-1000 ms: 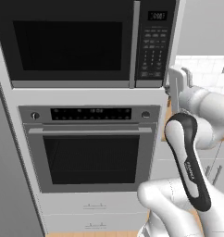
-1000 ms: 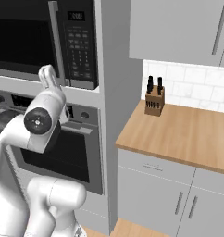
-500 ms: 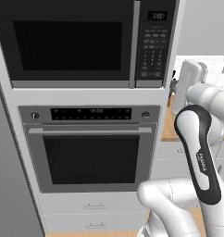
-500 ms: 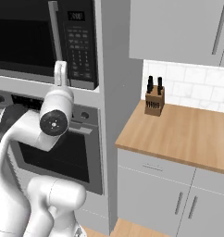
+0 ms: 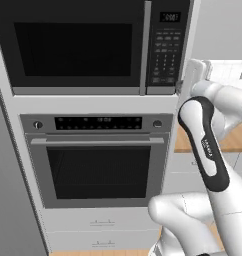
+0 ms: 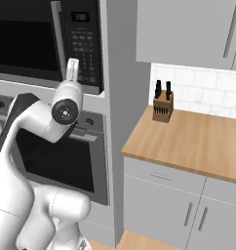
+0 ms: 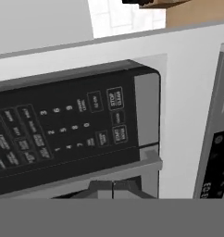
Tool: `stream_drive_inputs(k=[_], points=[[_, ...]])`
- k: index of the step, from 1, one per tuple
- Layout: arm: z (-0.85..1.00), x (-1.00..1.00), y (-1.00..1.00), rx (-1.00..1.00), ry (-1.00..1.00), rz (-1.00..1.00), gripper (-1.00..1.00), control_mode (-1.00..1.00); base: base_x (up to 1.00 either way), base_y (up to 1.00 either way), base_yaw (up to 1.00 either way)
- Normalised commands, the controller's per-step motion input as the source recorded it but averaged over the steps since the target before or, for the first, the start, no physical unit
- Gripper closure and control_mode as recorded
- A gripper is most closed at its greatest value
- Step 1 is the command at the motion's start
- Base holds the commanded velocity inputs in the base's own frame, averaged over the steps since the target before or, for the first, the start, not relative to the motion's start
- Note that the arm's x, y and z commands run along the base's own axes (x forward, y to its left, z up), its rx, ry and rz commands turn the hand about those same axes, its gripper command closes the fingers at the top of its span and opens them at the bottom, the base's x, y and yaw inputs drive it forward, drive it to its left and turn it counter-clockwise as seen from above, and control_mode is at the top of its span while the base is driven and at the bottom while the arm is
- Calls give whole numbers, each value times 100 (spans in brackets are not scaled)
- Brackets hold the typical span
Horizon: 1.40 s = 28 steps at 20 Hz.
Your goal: Open the microwave, place the bowl with waffle inside the microwave, then close the microwave door and turn it on.
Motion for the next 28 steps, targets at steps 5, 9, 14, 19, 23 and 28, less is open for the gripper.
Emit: stream_drive_inputs(k=[5,9,14,19,23,28], points=[[-7,57,0,0,12,0,100,-100,0,0,0],[-42,53,22,0,14,0,100,-100,0,0,0],[-16,62,20,0,5,0,100,-100,0,0,0],[-3,60,0,1,0,0,100,-100,0,0,0],[-52,77,7,0,0,0,100,-100,0,0,0],[-72,100,27,-4,5,0,100,-100,0,0,0]])
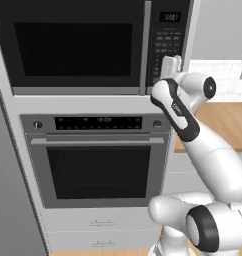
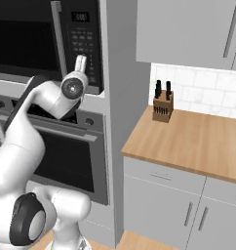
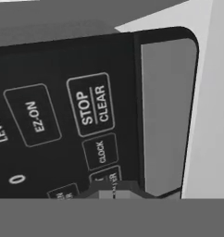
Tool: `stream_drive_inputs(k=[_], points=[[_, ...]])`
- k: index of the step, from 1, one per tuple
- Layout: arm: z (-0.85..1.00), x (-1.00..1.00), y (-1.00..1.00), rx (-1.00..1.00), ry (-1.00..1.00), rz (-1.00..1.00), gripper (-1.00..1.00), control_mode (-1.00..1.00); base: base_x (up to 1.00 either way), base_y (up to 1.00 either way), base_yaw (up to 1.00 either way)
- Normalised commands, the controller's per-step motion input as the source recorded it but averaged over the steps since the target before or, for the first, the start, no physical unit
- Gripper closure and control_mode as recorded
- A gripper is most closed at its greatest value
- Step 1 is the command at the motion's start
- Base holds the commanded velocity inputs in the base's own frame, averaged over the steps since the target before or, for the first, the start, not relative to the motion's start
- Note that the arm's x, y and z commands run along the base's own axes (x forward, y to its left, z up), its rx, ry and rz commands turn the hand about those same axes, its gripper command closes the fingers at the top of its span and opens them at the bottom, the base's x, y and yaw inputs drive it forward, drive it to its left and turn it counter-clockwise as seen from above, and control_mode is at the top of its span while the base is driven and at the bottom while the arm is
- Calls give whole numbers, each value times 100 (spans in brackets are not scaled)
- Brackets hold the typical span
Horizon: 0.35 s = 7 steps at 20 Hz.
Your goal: Open the microwave, place the bowl with waffle inside the microwave, then close the microwave door and turn it on.
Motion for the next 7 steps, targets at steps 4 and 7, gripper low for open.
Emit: stream_drive_inputs(k=[4,7], points=[[-52,100,48,-36,42,-13,100,-100,0,0,0],[-35,100,60,-42,47,-16,100,-100,0,0,0]])
